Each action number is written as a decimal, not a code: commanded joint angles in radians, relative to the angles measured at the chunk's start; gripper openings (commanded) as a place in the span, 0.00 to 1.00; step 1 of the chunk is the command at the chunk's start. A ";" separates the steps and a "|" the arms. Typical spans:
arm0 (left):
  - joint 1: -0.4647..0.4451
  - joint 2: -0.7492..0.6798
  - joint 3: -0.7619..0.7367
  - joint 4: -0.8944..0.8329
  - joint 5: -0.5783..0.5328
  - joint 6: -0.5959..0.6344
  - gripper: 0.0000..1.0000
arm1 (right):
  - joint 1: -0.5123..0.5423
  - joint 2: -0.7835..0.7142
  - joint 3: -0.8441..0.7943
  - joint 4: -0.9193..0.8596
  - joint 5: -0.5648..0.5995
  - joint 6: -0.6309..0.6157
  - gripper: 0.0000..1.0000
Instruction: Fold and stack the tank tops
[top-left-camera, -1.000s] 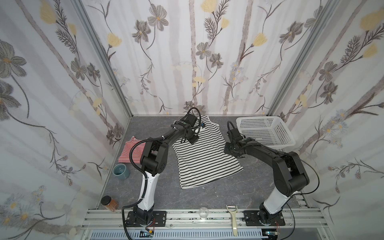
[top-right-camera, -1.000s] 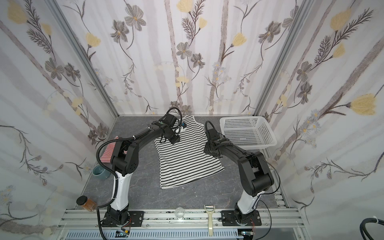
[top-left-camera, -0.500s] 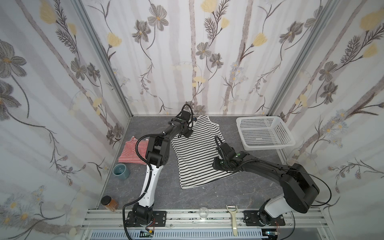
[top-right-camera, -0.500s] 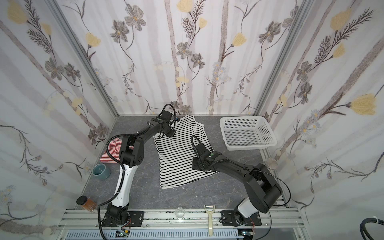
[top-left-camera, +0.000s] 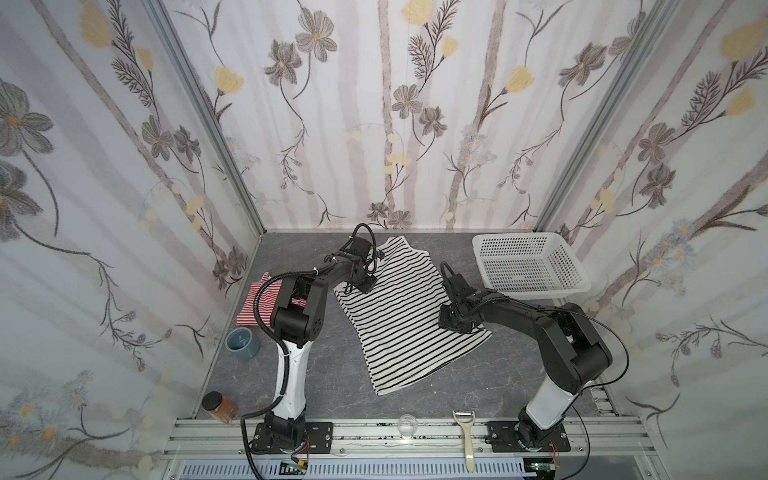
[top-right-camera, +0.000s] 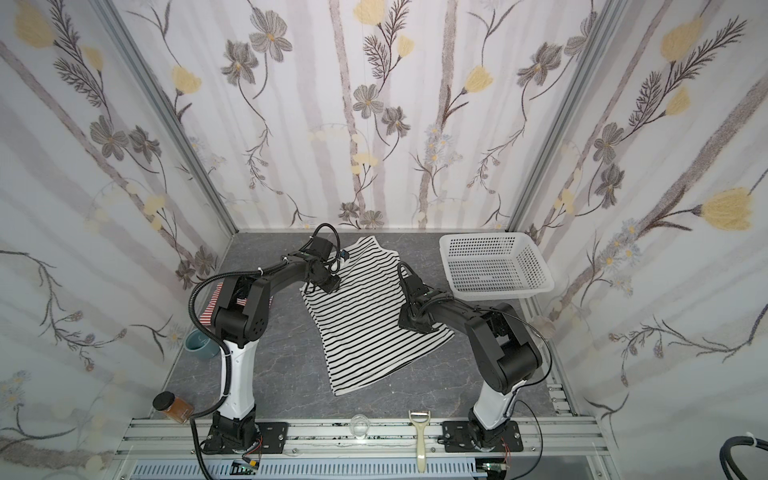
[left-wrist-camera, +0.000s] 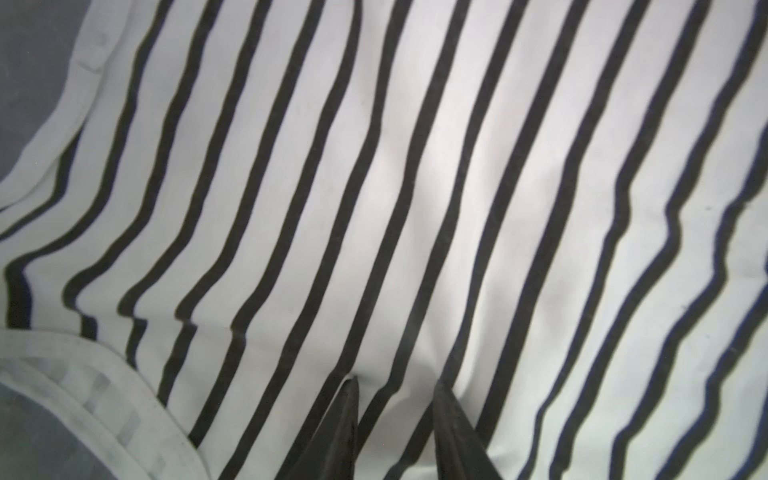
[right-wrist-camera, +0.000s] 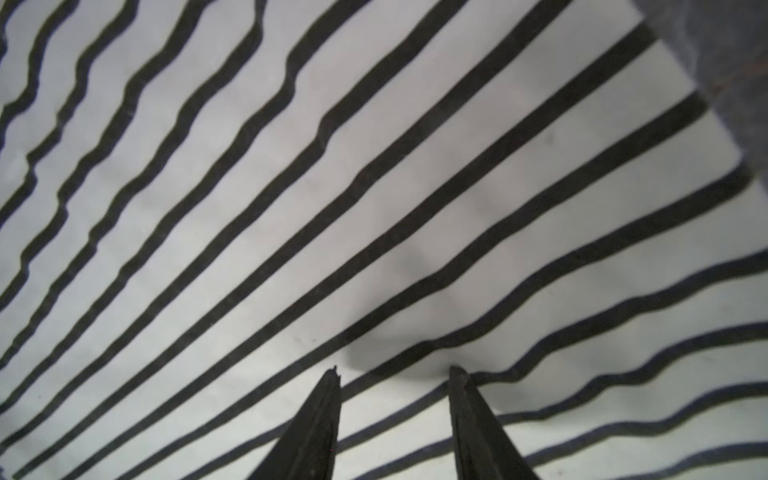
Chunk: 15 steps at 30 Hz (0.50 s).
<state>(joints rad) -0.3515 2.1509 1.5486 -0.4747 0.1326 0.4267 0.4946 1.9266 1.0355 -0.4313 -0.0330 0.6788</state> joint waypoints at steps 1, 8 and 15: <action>-0.002 -0.052 -0.086 -0.030 -0.001 -0.002 0.33 | -0.032 0.076 0.058 -0.055 0.036 -0.048 0.46; -0.004 -0.200 -0.288 -0.001 0.021 -0.034 0.33 | -0.078 0.253 0.337 -0.180 0.084 -0.105 0.46; -0.060 -0.328 -0.463 0.004 0.062 -0.065 0.33 | -0.130 0.489 0.821 -0.352 0.053 -0.178 0.46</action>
<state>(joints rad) -0.3916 1.8572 1.1347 -0.4438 0.1600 0.3851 0.3779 2.3569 1.7164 -0.6933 0.0330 0.5484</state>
